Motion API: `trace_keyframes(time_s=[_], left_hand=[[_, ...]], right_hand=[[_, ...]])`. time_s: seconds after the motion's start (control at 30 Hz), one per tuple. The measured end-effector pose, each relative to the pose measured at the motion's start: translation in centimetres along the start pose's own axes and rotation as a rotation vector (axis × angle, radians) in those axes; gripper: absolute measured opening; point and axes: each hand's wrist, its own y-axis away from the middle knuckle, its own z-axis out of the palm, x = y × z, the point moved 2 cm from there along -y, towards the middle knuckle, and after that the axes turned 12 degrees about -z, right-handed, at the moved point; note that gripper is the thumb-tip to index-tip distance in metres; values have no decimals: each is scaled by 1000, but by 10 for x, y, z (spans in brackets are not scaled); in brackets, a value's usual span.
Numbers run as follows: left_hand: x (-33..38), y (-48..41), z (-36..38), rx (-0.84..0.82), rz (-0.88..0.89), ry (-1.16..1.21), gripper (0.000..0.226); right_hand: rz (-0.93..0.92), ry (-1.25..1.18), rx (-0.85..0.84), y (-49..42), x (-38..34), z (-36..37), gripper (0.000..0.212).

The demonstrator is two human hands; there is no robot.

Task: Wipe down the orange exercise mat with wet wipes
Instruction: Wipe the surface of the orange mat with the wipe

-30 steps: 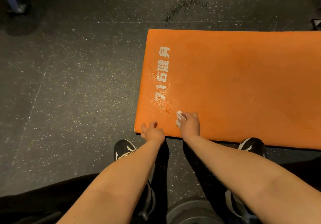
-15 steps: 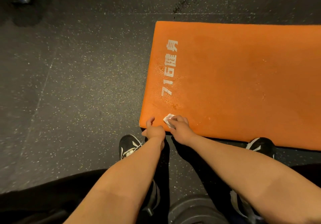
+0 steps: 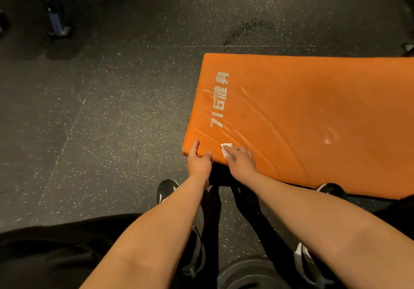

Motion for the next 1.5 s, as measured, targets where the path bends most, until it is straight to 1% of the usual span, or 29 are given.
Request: trace_keyframes(time_s=[0.13,0.27,0.37,0.47,0.57,0.67,0.73,0.8,0.87,1.0,1.07,1.13,1.2,1.27,1.3,1.33,1.4,1.43,1.5], left_hand=[[17,16,3,-52,27,99,62],[40,31,11,-84,86,154,62],[59,38,14,-114,125,183,63],[69,44,12,-138,107,251,65],[65,48,5,-146,75,231,71],[49,48,-3,-141,44,185,77],[37,51,-8,-134,24,147,80],[21,53,-13,-127,0,115,80],[4,52,-18,-119,-29,87,80],[-15,42,-27,-129,-81,-1,82],[-19,37,-31,-137,-76,-38,83],[-21,30,-34,-141,-55,-47,92],[-27,19,-37,-119,-49,-4,107],[-36,7,-43,-84,-63,32,118],[-38,2,-46,-70,-73,23,120],[-40,-3,-50,-50,-78,-5,119],[-38,-14,-57,29,-67,-118,103],[-38,-20,-59,75,-65,-183,92],[-37,-33,-61,109,-63,-258,75]], right_hand=[[-36,-19,69,4,-15,-15,39],[33,110,154,6,-25,-31,42],[116,92,247,3,-42,-45,42],[138,109,271,-4,-59,-54,42],[103,58,216,-7,-69,-50,43],[-13,59,96,-4,-73,-35,43],[-44,90,23,2,-69,-23,43],[-10,141,-5,12,-58,-13,42],[61,180,-6,24,-45,-4,42],[156,223,-20,34,-37,10,46],[170,224,-19,31,-40,18,47],[164,202,-31,24,-45,23,44],[120,154,-66,15,-51,29,41],[-1,144,-133,9,-55,39,42],[-63,150,-168,6,-54,45,42],[-113,162,-194,5,-52,49,42],[-156,219,-199,2,-42,54,41],[-155,276,-177,0,-36,54,42],[-116,422,-103,-7,-25,52,43]])
